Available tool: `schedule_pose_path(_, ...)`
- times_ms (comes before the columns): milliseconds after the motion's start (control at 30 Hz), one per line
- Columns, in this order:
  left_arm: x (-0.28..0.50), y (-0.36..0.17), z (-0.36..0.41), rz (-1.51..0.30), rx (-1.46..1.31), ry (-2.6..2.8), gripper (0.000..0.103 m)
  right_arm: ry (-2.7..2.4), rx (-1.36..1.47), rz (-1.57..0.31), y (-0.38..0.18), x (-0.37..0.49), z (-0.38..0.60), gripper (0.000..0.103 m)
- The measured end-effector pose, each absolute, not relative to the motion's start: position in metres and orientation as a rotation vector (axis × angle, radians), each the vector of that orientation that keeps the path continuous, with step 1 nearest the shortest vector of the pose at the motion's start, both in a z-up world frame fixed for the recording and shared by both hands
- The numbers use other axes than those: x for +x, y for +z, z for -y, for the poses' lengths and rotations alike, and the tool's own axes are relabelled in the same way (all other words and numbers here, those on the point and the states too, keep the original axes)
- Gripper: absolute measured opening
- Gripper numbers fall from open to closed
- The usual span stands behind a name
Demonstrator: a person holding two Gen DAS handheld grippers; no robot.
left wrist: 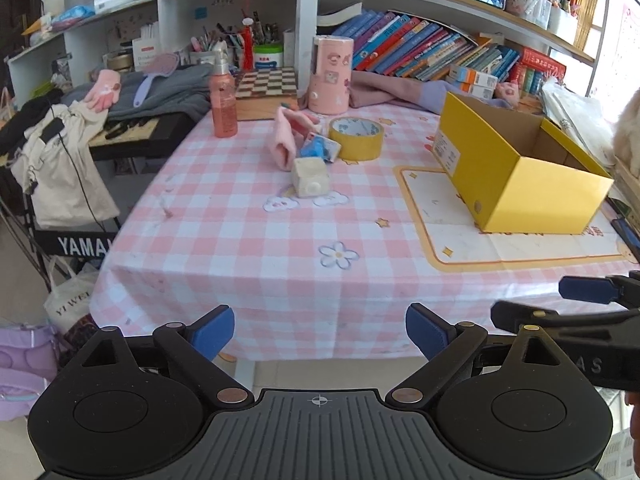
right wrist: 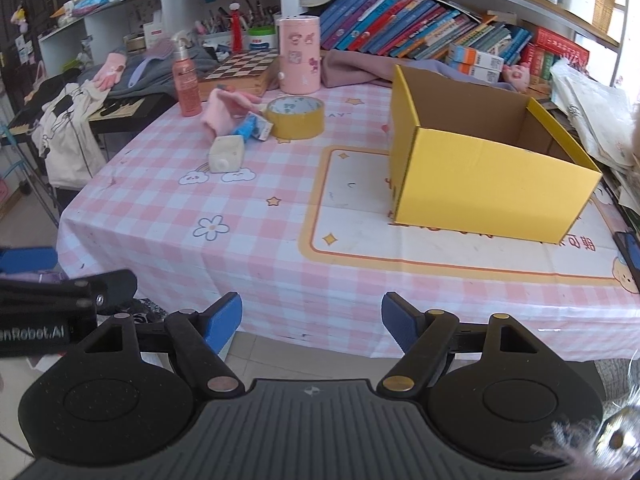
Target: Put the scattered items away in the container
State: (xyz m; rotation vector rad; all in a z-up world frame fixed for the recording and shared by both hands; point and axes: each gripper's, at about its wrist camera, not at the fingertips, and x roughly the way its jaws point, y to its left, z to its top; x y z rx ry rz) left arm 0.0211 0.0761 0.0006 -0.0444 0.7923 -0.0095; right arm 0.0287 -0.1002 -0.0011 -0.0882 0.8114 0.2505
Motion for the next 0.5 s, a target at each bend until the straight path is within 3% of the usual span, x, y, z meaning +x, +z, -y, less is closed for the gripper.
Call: schedule_pose_path(500, 0.038, -0.004, -0.091, -0.796, -0.058, 0.046, 0.095, 0.327, -0.11, -0.808, -0.007, 0.072, 0.071, 0.074)
